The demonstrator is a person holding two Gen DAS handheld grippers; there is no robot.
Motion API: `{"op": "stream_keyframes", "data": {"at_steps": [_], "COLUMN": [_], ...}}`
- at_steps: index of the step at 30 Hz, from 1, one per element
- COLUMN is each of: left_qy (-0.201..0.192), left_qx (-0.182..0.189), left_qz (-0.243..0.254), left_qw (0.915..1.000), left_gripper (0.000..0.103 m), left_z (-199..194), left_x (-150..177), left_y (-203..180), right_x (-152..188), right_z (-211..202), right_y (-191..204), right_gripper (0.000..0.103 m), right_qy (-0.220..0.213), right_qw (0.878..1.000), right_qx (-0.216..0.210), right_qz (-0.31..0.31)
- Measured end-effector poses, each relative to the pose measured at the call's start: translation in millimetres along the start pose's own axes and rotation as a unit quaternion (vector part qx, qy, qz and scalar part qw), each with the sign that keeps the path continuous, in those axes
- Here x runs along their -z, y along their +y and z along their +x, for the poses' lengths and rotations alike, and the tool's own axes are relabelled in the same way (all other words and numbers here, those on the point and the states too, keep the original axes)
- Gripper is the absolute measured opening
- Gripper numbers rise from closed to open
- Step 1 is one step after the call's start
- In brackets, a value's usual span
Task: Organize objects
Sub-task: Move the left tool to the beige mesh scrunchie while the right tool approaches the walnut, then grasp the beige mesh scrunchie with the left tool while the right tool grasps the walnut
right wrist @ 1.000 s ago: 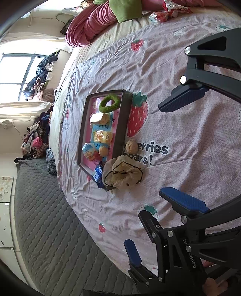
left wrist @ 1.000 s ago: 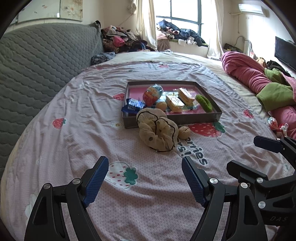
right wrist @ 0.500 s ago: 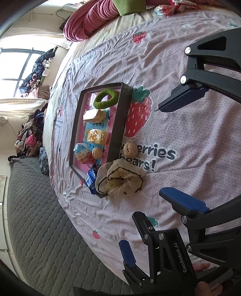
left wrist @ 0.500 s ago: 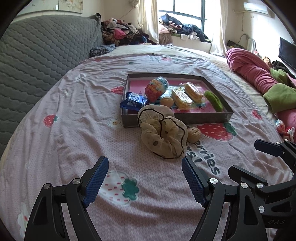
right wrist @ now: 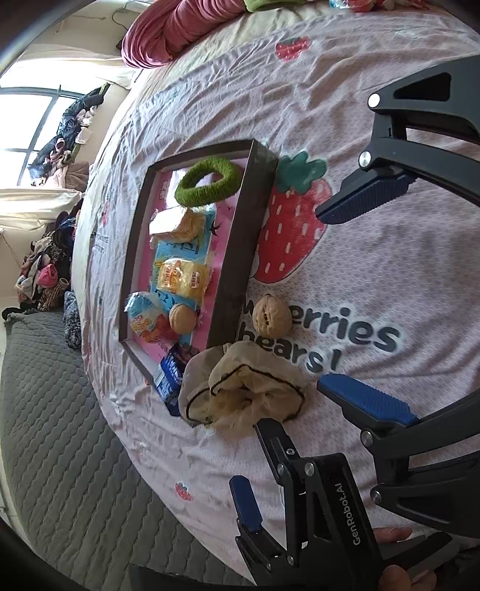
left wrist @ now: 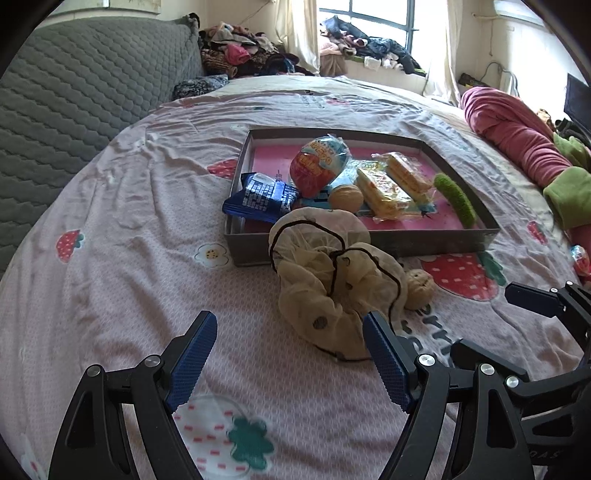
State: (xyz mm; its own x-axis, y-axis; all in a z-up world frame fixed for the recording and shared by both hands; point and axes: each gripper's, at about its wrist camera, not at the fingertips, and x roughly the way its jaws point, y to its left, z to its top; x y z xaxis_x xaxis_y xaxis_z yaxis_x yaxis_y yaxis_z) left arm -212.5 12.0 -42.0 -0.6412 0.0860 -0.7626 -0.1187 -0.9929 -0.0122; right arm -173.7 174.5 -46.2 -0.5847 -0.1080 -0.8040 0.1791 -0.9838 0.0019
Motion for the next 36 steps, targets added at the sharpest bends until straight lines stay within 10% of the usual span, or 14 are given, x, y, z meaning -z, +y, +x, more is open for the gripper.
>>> {"op": "stream_keyframes", "data": {"at_steps": [25,36], "left_qy": [0.01,0.009], "left_qx": [0.018,0.038], "left_qz": [-0.022,-0.034], "left_qw": [0.9995,0.9987], "left_gripper": [0.082,0.068], "left_z": [48.8,52.5], "left_x": [-15.3,-17.6], "left_y": [10.2,15.0], "right_x": [-26.1,-28.3], "right_z": [60.9,61.2], "right_y": [-1.1,-6.6], "right_gripper": [0.082,0.056], "right_qy": [0.023,0.008], "right_qw": [1.0,1.0], "right_qx": [-0.01,-0.029], "right_qz": [-0.014,-0.009]}}
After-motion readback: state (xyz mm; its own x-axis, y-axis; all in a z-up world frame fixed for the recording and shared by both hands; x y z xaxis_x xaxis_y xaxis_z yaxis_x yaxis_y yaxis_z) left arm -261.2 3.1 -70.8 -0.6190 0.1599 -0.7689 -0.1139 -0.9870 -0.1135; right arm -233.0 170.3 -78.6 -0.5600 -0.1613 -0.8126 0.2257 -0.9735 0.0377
